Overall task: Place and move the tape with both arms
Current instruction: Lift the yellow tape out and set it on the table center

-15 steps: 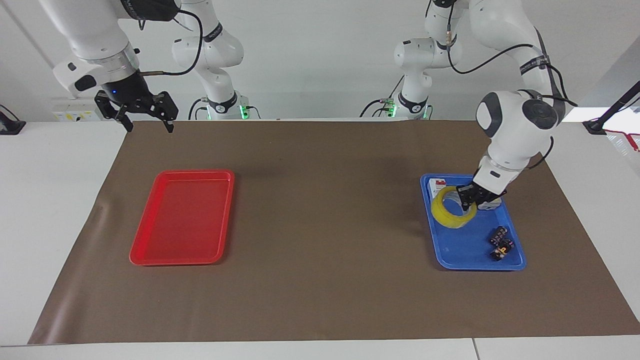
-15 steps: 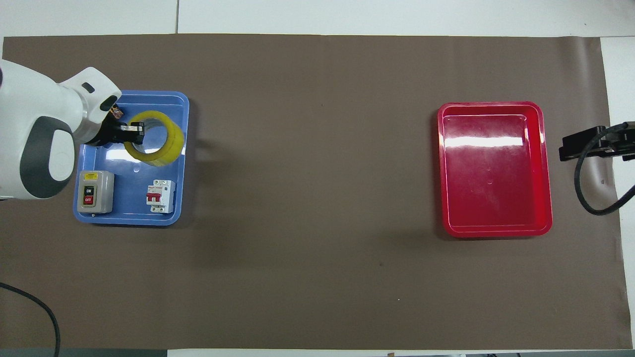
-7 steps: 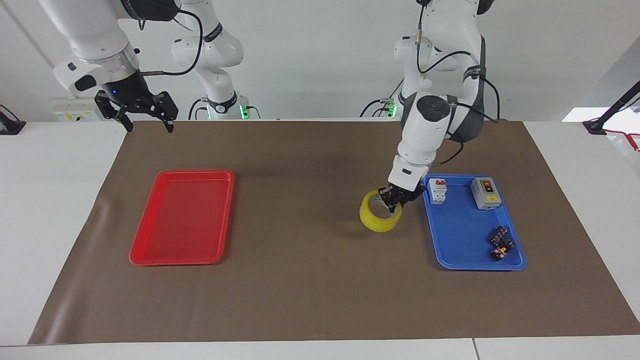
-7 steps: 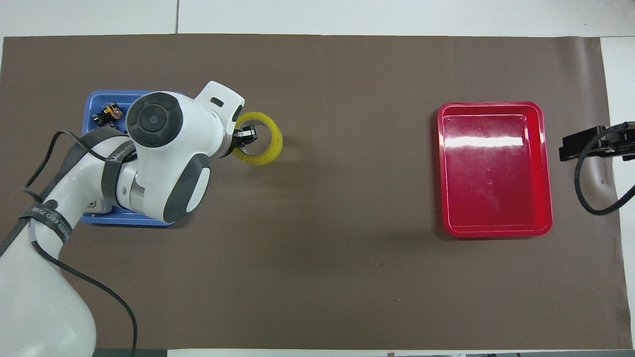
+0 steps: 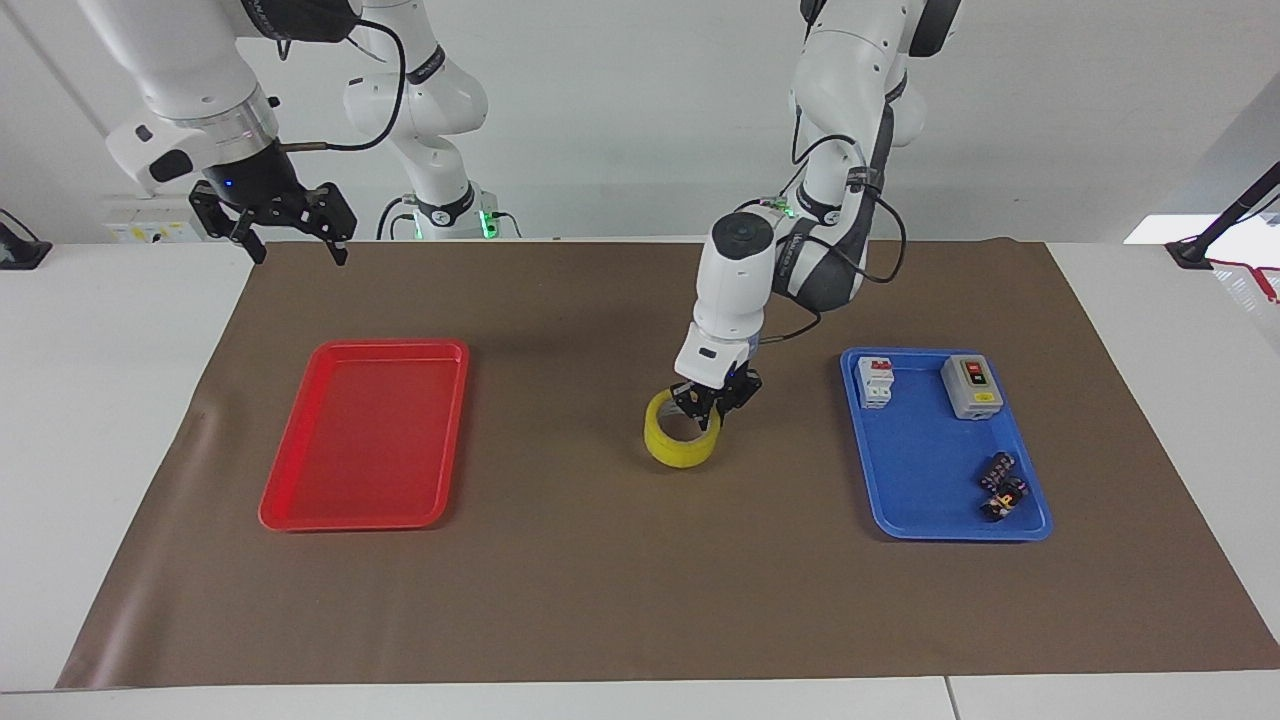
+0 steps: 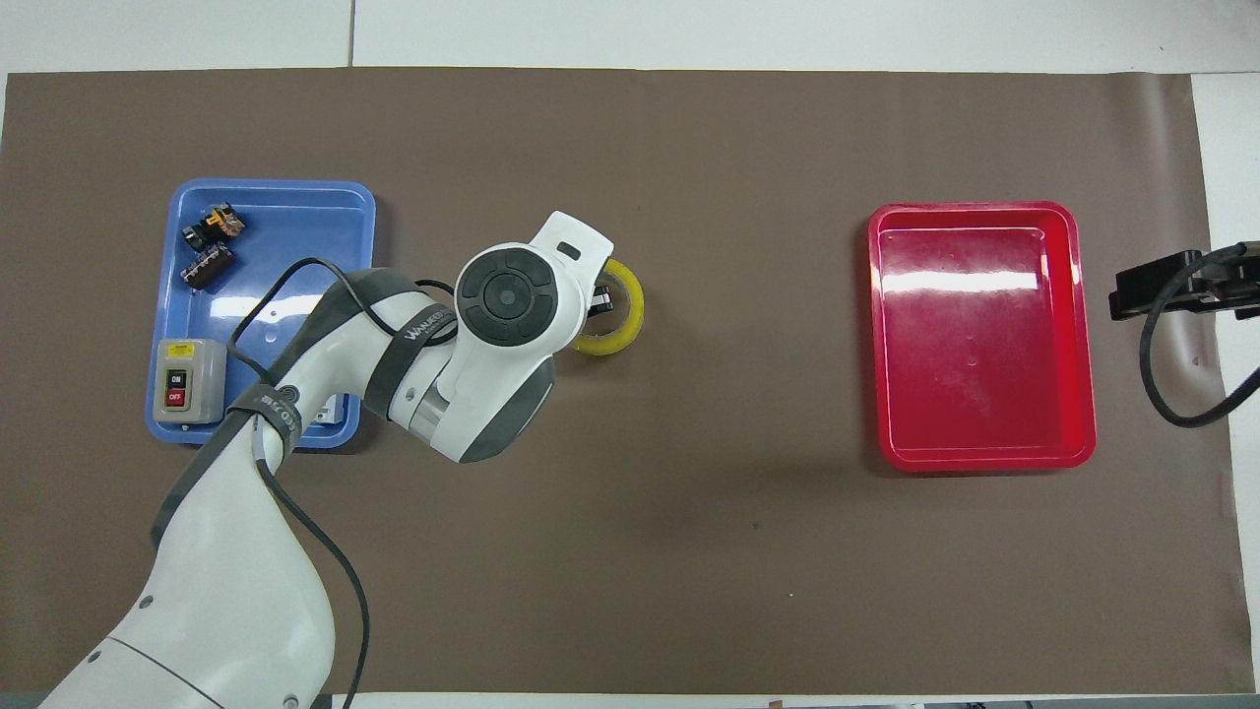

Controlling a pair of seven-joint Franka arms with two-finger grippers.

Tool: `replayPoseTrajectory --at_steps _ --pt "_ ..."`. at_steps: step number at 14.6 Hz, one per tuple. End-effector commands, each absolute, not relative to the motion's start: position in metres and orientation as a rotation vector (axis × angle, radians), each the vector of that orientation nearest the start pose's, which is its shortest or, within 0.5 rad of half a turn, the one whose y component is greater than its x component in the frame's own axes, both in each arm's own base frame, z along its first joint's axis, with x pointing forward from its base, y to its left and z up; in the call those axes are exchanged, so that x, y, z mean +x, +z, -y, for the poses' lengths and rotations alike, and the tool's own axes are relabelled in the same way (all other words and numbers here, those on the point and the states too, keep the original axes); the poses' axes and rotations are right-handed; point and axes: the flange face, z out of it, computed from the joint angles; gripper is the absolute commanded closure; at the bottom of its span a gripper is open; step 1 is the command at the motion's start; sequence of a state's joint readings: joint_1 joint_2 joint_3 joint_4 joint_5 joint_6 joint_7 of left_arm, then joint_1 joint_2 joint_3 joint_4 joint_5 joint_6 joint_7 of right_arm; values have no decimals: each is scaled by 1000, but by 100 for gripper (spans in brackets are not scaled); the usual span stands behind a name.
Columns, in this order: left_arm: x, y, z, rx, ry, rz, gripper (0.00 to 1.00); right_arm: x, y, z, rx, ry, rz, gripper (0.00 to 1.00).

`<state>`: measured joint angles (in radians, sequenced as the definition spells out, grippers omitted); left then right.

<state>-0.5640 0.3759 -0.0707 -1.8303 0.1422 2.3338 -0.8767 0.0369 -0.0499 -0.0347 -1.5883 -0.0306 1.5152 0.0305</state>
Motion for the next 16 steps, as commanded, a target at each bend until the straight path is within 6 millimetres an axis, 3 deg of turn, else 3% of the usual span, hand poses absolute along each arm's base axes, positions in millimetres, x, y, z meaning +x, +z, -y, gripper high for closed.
replayPoseTrajectory --at_steps 1,7,8,9,11,14,16 --pt "529 339 392 -3138 -280 242 100 529 638 5 -3155 17 -27 0" --pt "515 326 395 -3115 -227 219 99 529 638 5 -3155 17 -27 0" --pt "512 321 395 -3110 -216 215 84 529 638 5 -3155 17 -27 0" --pt "510 320 395 -3109 -212 215 61 529 638 5 -3155 17 -27 0" --pt "510 320 393 -3106 -209 217 3 529 638 5 -3155 17 -27 0" --pt "511 333 388 -3102 -213 221 0 529 638 5 -3155 17 -27 0" --pt "515 361 373 -3099 -234 251 0 530 637 2 -3155 14 -30 0"
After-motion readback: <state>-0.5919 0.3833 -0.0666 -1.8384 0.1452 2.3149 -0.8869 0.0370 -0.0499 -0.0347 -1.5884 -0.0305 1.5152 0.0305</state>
